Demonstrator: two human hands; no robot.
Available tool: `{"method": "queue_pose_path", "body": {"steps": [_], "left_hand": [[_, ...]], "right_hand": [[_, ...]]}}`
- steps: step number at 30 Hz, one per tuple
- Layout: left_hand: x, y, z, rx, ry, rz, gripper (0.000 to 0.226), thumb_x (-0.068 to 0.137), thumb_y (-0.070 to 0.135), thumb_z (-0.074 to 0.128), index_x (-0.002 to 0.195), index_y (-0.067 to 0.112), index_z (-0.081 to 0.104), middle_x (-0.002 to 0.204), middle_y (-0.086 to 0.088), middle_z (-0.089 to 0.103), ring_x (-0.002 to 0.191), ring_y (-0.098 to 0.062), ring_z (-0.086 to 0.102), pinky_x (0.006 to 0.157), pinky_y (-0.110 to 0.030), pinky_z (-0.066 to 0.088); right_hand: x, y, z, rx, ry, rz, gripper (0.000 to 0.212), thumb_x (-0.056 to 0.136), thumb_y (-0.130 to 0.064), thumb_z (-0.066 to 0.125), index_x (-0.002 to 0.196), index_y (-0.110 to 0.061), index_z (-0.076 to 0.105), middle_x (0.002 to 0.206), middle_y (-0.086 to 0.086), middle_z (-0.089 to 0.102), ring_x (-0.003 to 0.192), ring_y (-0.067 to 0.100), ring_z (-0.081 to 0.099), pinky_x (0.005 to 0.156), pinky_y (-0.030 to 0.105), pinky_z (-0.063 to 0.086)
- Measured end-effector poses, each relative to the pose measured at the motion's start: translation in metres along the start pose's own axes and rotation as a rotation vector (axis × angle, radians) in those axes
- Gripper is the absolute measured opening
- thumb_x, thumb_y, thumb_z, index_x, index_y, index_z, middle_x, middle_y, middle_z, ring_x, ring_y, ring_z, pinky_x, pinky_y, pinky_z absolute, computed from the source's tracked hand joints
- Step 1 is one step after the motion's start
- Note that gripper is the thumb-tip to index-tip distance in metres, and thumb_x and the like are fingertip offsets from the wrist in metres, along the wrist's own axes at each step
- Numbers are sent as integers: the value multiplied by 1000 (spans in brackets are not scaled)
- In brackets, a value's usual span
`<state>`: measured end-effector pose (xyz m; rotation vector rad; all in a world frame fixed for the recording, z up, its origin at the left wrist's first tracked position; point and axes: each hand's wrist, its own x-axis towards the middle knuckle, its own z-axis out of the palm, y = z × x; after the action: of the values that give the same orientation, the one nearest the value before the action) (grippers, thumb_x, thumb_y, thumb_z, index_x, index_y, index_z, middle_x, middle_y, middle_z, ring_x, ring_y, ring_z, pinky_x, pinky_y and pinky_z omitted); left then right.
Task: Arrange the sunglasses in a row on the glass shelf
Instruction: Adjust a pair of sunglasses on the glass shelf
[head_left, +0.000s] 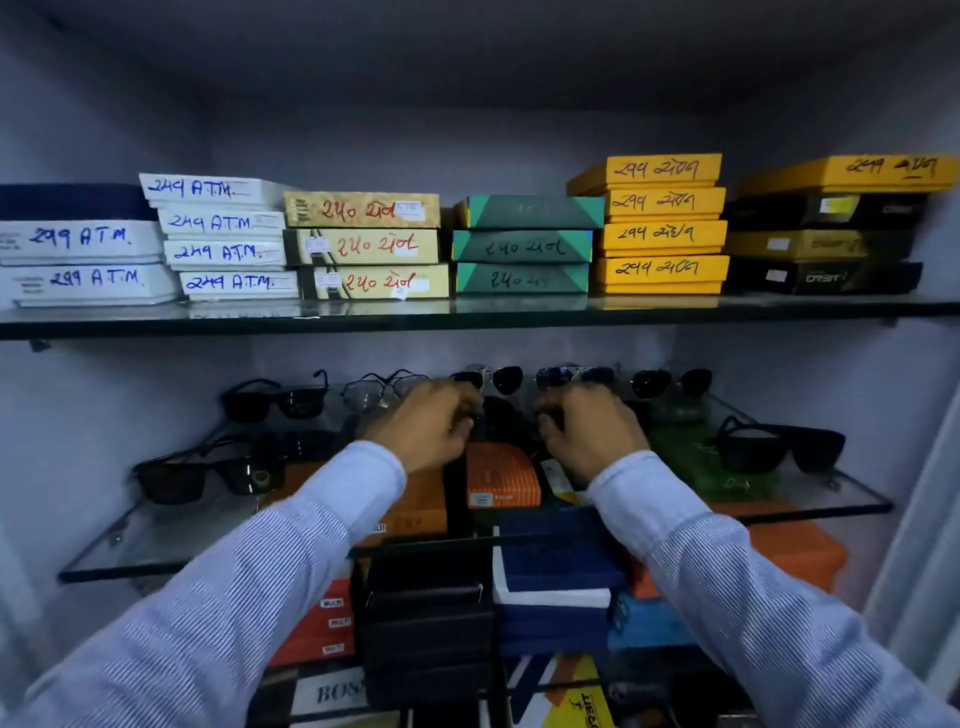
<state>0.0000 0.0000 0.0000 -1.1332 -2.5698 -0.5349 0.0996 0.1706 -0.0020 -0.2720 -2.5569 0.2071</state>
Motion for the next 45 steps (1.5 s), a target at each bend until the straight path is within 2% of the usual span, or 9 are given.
{"method": "queue_pose_path", "body": {"steps": [3, 7, 13, 16, 20, 26, 32, 41, 45], "left_hand": [[37, 0, 15, 47, -123, -26, 46, 89, 12, 60, 135, 17, 61, 129, -13, 68, 114, -32, 66, 90, -24, 44], [69, -6, 34, 105, -220, -42, 47, 88, 23, 66, 134, 22, 59, 133, -15, 64, 118, -35, 64, 99, -40, 52], [86, -19, 48, -1, -193, -125, 51, 79, 54, 44, 122, 35, 64, 130, -9, 65, 106, -28, 64, 94, -41, 50], [85, -23, 46, 23, -193, -101, 39, 99, 33, 47, 132, 19, 61, 134, -15, 61, 118, -31, 60, 95, -36, 46], [72, -24, 37, 33, -112, -57, 21, 90, 41, 58, 105, 26, 60, 114, -9, 64, 92, -30, 61, 71, -29, 37], [59, -29, 34, 84, -115, -28, 22, 88, 28, 65, 109, 24, 70, 123, -10, 69, 107, -30, 67, 86, -31, 51], [46, -34, 8, 122, -109, -18, 24, 82, 24, 76, 106, 23, 74, 105, -4, 74, 96, -25, 70, 82, -32, 51], [22, -50, -28, 133, -51, -74, 24, 82, 26, 78, 105, 19, 77, 106, -9, 68, 101, -31, 68, 77, -29, 45], [6, -57, -48, 122, 18, -91, 29, 83, 23, 77, 112, 20, 77, 116, -11, 70, 105, -31, 67, 88, -34, 54]], "right_hand": [[21, -5, 7, -66, -140, 69, 31, 92, -33, 55, 106, -12, 72, 107, 16, 73, 98, 36, 69, 80, 38, 54], [41, -13, 20, -115, -251, 95, 41, 88, -43, 60, 112, -10, 69, 115, 15, 70, 108, 34, 65, 86, 40, 53], [45, -15, 30, -226, -234, 75, 36, 87, -35, 63, 113, -11, 67, 115, 14, 69, 110, 35, 65, 97, 46, 51], [44, -16, 30, -190, -206, 77, 31, 87, -31, 62, 110, -10, 68, 112, 14, 70, 108, 35, 65, 99, 46, 50], [47, -14, 32, -6, -224, 102, 28, 84, -27, 67, 105, -8, 72, 107, 14, 73, 100, 33, 68, 89, 42, 55], [47, -6, 40, 336, -237, 147, 24, 82, -18, 74, 106, -16, 76, 110, 7, 77, 100, 22, 71, 93, 36, 57], [38, -3, 36, 329, -262, 148, 27, 84, -21, 75, 111, -19, 74, 114, 2, 75, 103, 19, 70, 98, 38, 54], [37, -12, 19, 309, -207, 15, 32, 91, -32, 66, 118, -16, 72, 117, 8, 75, 106, 23, 69, 97, 41, 54], [43, -45, 19, 322, -174, -59, 32, 80, -40, 75, 107, -23, 78, 108, 4, 78, 96, 20, 71, 94, 40, 56]]}}
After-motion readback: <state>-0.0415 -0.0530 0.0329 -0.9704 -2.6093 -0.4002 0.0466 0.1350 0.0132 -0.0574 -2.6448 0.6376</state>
